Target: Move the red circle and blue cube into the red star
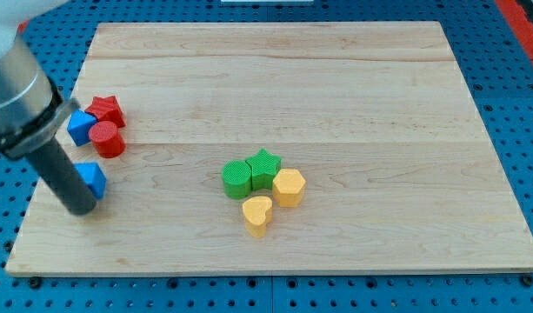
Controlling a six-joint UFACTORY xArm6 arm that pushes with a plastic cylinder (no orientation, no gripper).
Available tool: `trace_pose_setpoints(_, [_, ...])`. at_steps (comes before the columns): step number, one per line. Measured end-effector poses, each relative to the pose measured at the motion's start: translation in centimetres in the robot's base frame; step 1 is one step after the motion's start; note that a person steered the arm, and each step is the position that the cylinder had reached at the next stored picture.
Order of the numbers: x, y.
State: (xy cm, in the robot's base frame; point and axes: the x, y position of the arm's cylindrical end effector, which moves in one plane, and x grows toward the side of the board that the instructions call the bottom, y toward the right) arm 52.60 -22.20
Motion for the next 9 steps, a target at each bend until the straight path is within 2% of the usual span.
trace_pose_setpoints(1, [-3.4, 0.8])
trace_pose_setpoints(2, [-3.7, 1.3])
trace_pose_setpoints(4, [-0.5, -0.3])
trace_pose_setpoints(9, [-0.3, -1.4])
